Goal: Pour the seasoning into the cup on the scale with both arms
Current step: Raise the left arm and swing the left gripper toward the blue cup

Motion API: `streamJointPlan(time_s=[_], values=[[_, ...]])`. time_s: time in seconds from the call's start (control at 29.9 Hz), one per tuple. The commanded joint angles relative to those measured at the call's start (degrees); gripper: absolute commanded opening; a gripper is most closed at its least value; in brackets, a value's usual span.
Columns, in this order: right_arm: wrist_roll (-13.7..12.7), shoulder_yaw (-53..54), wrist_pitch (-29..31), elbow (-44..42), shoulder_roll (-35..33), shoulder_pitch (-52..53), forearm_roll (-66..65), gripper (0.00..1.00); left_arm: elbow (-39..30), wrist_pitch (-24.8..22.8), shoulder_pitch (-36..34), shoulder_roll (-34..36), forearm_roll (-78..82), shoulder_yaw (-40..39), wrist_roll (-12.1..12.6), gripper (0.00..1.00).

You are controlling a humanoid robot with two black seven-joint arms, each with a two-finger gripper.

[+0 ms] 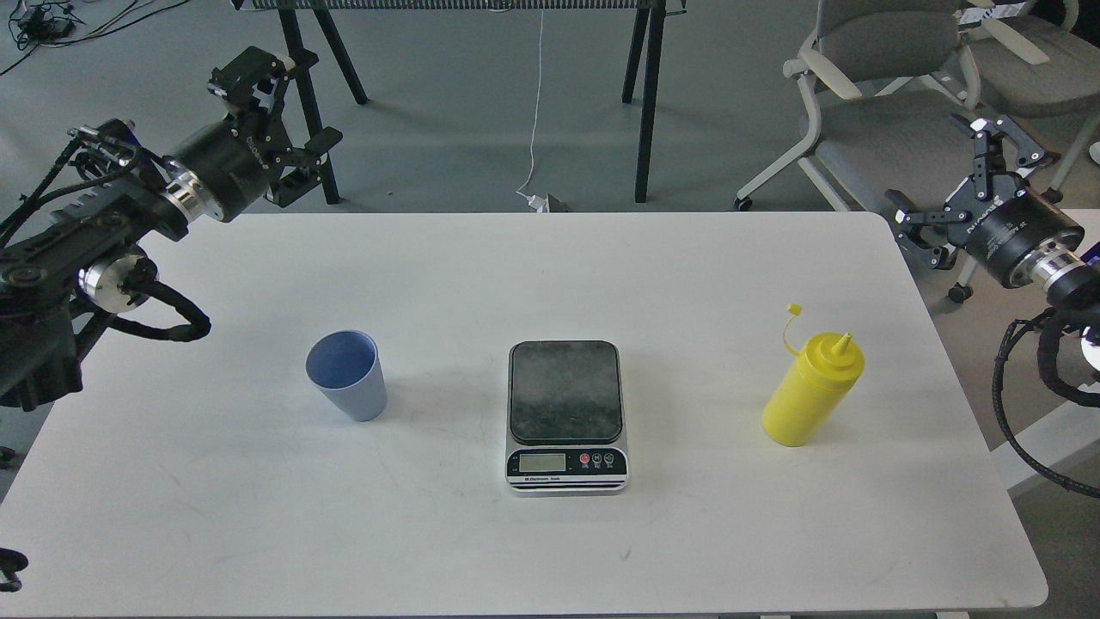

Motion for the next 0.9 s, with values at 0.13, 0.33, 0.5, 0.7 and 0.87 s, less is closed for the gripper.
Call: streamJointPlan(time_s=[0.13, 0.33, 0.5, 0.7, 0.87], values=[[0.0, 0.0, 0.0, 0.0, 0.0, -0.1, -0.1, 0.99, -0.5, 0.0, 0.0, 0.1, -0.2, -1.9, 0.0, 1.0], [0.0, 0.0, 0.0, 0.1, 0.1, -0.2, 0.0, 0.99, -0.3, 0.0, -0.5, -1.3, -1.4, -2.6, 0.0, 1.0], [0.0, 0.0, 0.0, 0.4, 0.6, -0.1, 0.0, 0.99, 0.1, 0.0, -0.7, -2.6, -3.4, -4.5, 0.0, 1.0], [0.0, 0.1, 0.0, 0.4, 0.6, -0.1, 0.0, 0.99, 1.1, 0.0, -1.7, -2.3, -3.0, -4.2, 0.0, 1.0], [0.1, 0.1, 0.0, 0.3, 0.6, -0.2, 0.0, 0.99, 2.5, 0.0, -2.1, -2.8, -3.3, -4.5, 0.0, 1.0]])
